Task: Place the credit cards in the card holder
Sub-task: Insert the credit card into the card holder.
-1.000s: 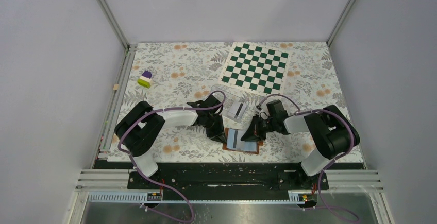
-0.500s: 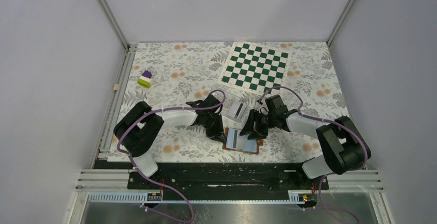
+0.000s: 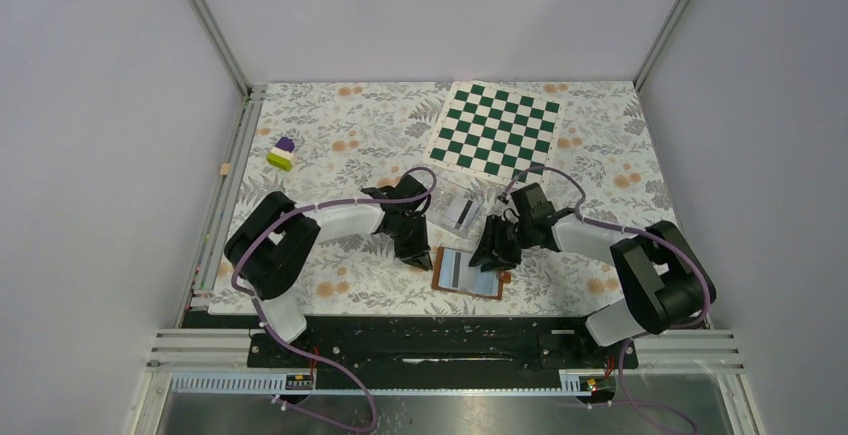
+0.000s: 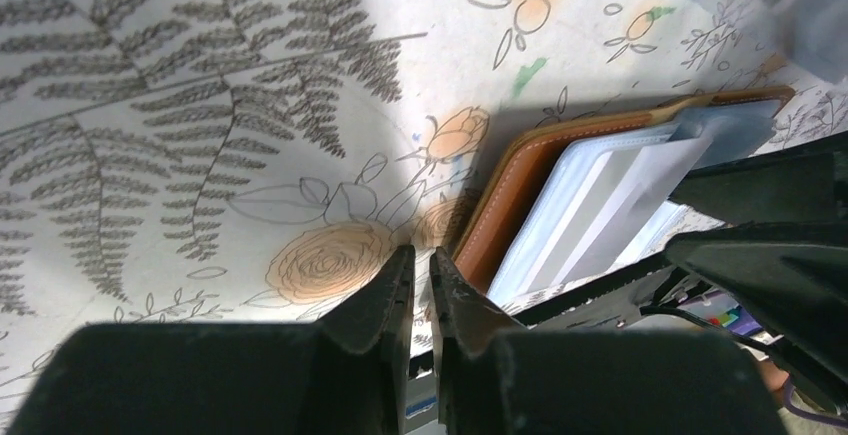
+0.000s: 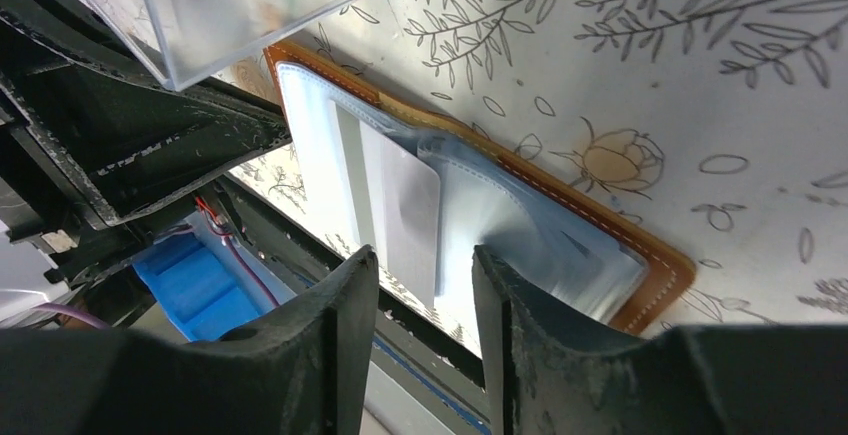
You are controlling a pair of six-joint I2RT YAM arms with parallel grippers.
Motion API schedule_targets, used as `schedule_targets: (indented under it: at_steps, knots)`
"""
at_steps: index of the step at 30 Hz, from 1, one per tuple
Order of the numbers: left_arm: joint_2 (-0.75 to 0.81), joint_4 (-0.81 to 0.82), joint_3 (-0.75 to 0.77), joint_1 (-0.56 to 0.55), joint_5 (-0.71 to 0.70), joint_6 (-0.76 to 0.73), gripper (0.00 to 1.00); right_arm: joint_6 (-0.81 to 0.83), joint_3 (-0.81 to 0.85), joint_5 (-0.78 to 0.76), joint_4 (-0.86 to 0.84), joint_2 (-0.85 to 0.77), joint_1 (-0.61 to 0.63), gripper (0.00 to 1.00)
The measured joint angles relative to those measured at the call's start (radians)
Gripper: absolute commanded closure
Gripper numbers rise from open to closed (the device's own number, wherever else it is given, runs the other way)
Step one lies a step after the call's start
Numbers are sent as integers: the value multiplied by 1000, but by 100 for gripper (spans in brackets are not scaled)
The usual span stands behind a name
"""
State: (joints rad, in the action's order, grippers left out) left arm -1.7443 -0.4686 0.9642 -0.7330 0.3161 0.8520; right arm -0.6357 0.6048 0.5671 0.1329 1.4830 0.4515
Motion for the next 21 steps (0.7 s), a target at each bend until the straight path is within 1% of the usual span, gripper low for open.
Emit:
schedule_targets:
  at_steps: [4, 8, 11, 15, 18, 21]
  knots:
    - [-24, -7, 28, -4, 6, -8, 88, -19, 0, 22, -31, 30, 11, 61]
    - [-32, -15, 41, -10, 5, -11, 88, -39, 1, 30, -55, 54, 28, 72]
    - [-32, -16, 43, -16, -1, -10, 88, -54, 10, 28, -63, 77, 59, 80]
    - [-32, -11, 44, -39, -3, -5, 88, -69, 32, 17, -63, 109, 107, 87]
    - [-29, -15, 44, -47, -7, -4, 88, -81, 34, 18, -62, 121, 113, 86]
    - [-29, -16, 43, -47, -8, 1, 88, -89, 35, 20, -62, 124, 113, 79]
